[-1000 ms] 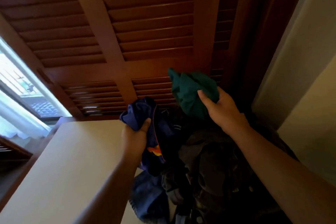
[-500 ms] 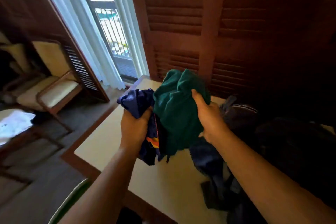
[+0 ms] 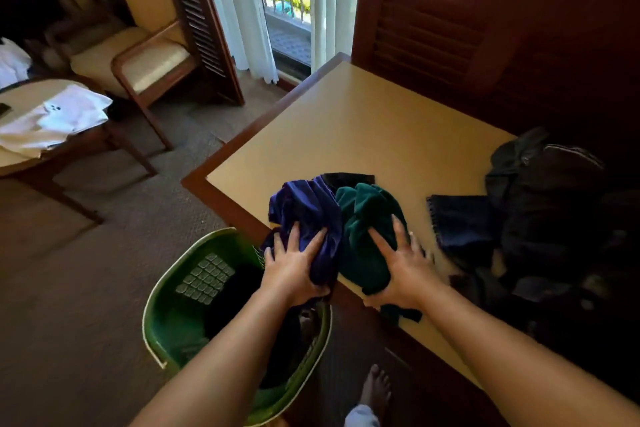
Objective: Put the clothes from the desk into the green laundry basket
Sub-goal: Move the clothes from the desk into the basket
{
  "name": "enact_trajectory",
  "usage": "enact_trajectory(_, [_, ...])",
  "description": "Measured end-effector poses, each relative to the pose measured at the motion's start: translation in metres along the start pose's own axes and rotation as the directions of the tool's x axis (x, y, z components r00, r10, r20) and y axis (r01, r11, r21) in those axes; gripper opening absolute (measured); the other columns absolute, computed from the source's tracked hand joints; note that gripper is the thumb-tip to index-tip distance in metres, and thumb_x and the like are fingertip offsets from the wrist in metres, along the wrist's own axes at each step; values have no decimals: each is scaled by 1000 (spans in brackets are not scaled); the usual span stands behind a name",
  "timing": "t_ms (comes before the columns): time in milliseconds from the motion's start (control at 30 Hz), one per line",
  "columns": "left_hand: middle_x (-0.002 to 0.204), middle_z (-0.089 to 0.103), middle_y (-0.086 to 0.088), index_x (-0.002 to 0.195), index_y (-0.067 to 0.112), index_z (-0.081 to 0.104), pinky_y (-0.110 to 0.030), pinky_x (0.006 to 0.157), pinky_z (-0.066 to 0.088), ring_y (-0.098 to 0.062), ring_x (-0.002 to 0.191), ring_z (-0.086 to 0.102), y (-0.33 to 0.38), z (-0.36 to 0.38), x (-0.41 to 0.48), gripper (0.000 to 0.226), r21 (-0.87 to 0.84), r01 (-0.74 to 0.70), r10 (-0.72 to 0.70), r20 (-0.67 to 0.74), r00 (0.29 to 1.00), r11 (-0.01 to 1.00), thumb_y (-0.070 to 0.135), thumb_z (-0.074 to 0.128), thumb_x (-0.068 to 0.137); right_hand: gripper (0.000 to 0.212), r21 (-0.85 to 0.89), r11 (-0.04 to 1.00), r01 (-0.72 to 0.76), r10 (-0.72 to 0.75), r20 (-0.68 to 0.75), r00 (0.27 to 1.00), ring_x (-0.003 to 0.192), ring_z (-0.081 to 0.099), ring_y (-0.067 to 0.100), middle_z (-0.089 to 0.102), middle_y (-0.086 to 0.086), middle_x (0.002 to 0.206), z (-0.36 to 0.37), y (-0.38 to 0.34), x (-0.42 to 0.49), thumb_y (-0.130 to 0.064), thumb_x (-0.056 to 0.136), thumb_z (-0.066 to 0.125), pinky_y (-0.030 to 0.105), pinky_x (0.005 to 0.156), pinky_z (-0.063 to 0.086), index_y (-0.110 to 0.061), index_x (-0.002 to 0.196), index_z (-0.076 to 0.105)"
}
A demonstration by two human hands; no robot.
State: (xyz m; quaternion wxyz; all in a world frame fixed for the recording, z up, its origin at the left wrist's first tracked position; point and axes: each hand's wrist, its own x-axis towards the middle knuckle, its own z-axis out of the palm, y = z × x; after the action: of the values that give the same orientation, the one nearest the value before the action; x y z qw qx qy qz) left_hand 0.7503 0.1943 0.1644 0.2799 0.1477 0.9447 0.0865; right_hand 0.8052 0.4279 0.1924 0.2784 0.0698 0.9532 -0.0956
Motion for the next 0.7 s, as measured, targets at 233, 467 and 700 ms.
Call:
enact_trajectory(233, [158,35,-3,147,46,39,-45,103,50,-32,135,43,-32,21,-30,76,-147,-127,81,-284,955,981,15,69,84,108,91,995,-36,54,-200,978,137,39,39,7,11,163,18,-30,-1,-56,73,79,50,106,45,-49,152,5])
enact_trajectory(467, [106,70,8,112,40,66,-7,76,45,-11,97,68,-101,39,-77,53,-686,-82,-138,-260,956,723,5,78,75,86,198,975,102,-33,-327,945,110,63,34,36,10,149,64,-101,-39,-58,78,70,41,83,58,-45,150,26])
enact_trajectory(700, [94,72,13,98,44,61,-19,76,55,2,82,70,-169,35,-120,60,-866,-23,-492,-306,815,500,-9,74,75,81,387,886,256,-135,-313,940,115,61,22,51,-6,135,89,-183,-64,-57,76,71,37,95,54,-43,149,39])
